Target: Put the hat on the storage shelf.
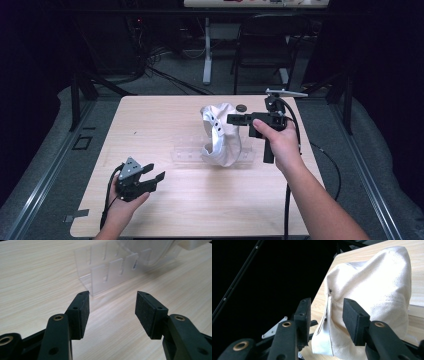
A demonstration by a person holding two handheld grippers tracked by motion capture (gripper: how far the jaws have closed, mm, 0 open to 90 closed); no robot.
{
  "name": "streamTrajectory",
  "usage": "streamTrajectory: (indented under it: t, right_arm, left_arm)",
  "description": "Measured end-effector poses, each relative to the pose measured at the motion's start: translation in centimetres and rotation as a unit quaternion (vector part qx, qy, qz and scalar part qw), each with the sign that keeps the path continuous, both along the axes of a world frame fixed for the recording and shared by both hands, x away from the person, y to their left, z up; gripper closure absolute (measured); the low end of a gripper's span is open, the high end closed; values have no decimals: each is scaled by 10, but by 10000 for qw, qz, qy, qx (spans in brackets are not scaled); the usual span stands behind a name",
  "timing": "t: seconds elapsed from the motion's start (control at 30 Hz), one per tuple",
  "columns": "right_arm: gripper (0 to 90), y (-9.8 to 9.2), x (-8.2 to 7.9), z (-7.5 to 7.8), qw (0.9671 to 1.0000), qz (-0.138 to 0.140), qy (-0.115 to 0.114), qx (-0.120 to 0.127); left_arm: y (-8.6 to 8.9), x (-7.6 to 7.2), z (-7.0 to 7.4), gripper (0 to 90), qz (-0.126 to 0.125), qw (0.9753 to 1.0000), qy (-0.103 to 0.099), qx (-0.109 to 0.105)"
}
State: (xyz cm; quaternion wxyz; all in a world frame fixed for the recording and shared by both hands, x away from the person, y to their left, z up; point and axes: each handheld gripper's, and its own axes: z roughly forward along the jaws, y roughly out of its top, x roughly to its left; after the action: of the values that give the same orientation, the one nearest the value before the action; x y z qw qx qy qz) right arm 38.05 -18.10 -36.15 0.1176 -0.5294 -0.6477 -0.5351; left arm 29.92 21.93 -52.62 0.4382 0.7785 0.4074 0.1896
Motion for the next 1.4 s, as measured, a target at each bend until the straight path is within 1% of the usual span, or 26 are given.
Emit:
streamTrajectory:
  t: [0.03, 0.07, 0.1, 0.13, 0.2, 0.23, 0.3, 0.37, 0.43, 0.5, 0.53, 0.57, 0.63, 0.7, 0.73, 0.9, 0.93, 1.0, 1.03, 1.07, 1.1, 1.13, 1.17, 1.23, 1.37, 1.4]
  right_arm:
    - [571, -1, -2, 0, 10000, 21, -28, 38]
    - [558, -2, -4, 0, 10000, 48, -45, 40]
    - [550, -3, -5, 0, 9999, 86, -70, 45]
    - [545, -4, -8, -1, 9998, 124, -112, 54]
    - [534, -4, -10, -2, 9998, 106, -159, 49]
    - [512, -5, -16, -5, 9995, 102, -303, -82]
    - [497, -6, -20, -9, 9990, 87, -415, -140]
    - [488, -6, -22, -11, 9989, 75, -442, -138]
    - [434, -10, -27, -15, 9984, 129, -535, -139]
    - [429, -12, -29, -16, 9979, 170, -590, -187]
    - [426, -14, -35, -20, 9972, 141, -701, -239]
    - [426, -14, -35, -20, 9972, 141, -701, -239]
    - [422, -16, -43, -29, 9967, 72, -784, -215]
    - [423, -17, -45, -32, 9967, 78, -775, -215]
    - [423, -20, -50, -40, 9966, 13, -800, -213]
    - [421, -28, -60, -51, 9963, -143, -837, -158]
    - [419, -35, -64, -54, 9955, -257, -873, -251]
    - [418, -41, -66, -54, 9943, -325, -908, -456]
    - [418, -45, -67, -54, 9938, -359, -928, -501]
    - [418, -45, -67, -54, 9938, -359, -928, -501]
    - [415, -52, -70, -56, 9930, -514, -979, -406]
    - [415, -52, -70, -56, 9930, -514, -979, -406]
    - [416, -56, -72, -61, 9922, -605, -989, -454]
    - [419, -61, -73, -67, 9914, -685, -991, -521]
    - [418, -69, -70, -77, 9912, -818, -944, -437]
    - [419, -73, -66, -86, 9905, -956, -851, -509]
  left_arm:
    - [5, 1, -1, 459, 74, 9999, -56, -106]
    - [7, 1, -1, 459, 99, 9998, -56, -182]
    - [7, 1, -1, 459, 99, 9998, -56, -182]
    - [11, 2, -1, 459, 179, 9994, -28, -306]
    - [12, 2, -1, 459, 220, 9991, -2, -355]
    - [14, 3, -3, 459, 287, 9989, 1, -376]
    - [14, 3, -5, 459, 330, 9989, 22, -334]
    - [14, 4, -7, 459, 341, 9989, 52, -306]
    - [13, 5, -11, 454, 337, 9990, 122, -280]
    - [13, 6, -12, 446, 311, 9990, 140, -272]
    - [12, 6, -13, 445, 278, 9992, 144, -237]
    - [12, 6, -13, 445, 278, 9992, 144, -237]
    - [12, 7, -15, 445, 289, 9992, 171, -205]
    - [12, 7, -16, 445, 302, 9992, 195, -196]
    - [13, 7, -16, 445, 308, 9991, 206, -195]
    - [14, 6, -16, 444, 325, 9991, 201, -171]
    - [13, 6, -17, 445, 337, 9991, 209, -174]
    - [12, 6, -17, 443, 326, 9991, 204, -161]
    - [11, 6, -17, 443, 315, 9992, 195, -154]
    - [11, 6, -17, 443, 315, 9992, 195, -154]
    - [11, 6, -18, 443, 316, 9992, 201, -153]
    - [10, 6, -18, 443, 312, 9992, 207, -155]
    - [9, 6, -19, 442, 279, 9993, 212, -135]
    - [8, 6, -19, 443, 240, 9995, 212, -84]
    - [5, 6, -21, 443, 198, 9996, 215, -51]
    - [4, 6, -21, 443, 169, 9996, 216, -16]
